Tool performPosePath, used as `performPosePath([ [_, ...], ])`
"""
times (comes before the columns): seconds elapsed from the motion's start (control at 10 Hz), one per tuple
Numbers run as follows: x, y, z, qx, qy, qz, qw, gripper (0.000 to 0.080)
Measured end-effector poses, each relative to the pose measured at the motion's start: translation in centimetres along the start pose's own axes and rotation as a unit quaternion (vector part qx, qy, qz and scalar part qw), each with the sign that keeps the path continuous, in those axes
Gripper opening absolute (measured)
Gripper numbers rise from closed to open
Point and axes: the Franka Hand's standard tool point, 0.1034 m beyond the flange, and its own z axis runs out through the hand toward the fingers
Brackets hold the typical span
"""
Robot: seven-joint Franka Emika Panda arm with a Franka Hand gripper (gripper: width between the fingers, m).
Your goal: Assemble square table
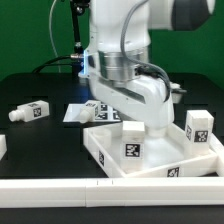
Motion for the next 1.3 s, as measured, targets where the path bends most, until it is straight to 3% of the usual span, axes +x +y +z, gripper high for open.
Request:
performPosePath([
  [0.1, 0.9, 0.7, 0.0, -0.005, 0.005, -0.054, 0.999, 0.0068],
  [0.4, 1.9, 1.3, -0.1, -0.005, 0.023, -0.124, 0.992, 0.0067],
  [0.6, 2.5, 1.6, -0.3, -0.012, 0.028, -0.184, 0.982, 0.0067],
  [0.7, 3.5, 1.1, -0.8, -0.017, 0.045, -0.262, 0.964, 0.0067],
  [0.8, 3.9, 0.2, -1.1, -0.014, 0.058, -0.331, 0.942, 0.0067],
  [0.9, 3.6, 0.6, -0.7, -0.016, 0.053, -0.331, 0.942, 0.0066],
  [1.2, 4.0, 0.5, -0.9, -0.031, 0.054, -0.423, 0.904, 0.0059],
  [1.3, 4.8, -1.3, -1.7, -0.042, 0.068, -0.501, 0.862, 0.0059],
])
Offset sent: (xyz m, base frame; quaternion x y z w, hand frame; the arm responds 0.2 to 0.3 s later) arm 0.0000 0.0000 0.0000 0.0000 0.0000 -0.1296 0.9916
